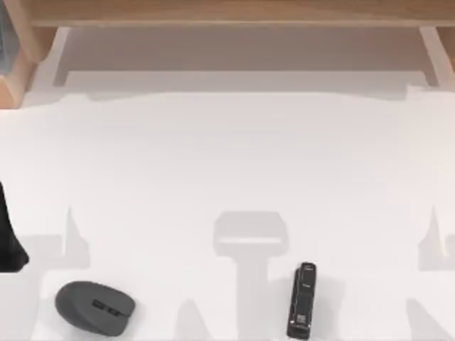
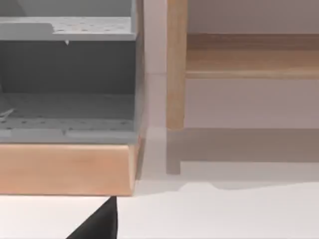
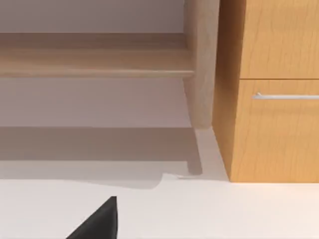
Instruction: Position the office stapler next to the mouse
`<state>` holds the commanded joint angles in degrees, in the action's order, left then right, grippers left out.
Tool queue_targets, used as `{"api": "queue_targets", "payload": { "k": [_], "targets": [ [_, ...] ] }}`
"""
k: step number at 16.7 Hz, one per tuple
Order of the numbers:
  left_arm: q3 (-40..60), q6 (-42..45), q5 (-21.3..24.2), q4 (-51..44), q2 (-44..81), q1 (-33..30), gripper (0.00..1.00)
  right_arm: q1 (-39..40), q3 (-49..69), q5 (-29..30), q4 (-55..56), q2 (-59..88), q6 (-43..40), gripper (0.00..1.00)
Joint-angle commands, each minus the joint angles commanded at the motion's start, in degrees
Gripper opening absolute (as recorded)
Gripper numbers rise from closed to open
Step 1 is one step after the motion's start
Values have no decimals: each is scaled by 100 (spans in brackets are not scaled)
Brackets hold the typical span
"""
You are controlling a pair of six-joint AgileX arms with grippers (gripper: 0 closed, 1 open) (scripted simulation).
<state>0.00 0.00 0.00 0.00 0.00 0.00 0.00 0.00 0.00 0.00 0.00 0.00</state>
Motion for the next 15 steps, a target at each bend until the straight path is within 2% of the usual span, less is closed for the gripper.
{"api": "queue_targets", "payload": {
  "k": [4,7,11,15],
  "targets": [
    [113,-11,-2,-95,163,-120,100,0,0,0,0,0,0,100],
    [572,-60,-4,-471,854,-603,100,0,0,0,0,0,0,100],
    [1615,-236,-4,-1314,2638,-1641,100,0,0,0,0,0,0,100],
    [3026,-682,-2,-2428,5170,-2865,100,0,0,0,0,0,0,100]
  ]
}}
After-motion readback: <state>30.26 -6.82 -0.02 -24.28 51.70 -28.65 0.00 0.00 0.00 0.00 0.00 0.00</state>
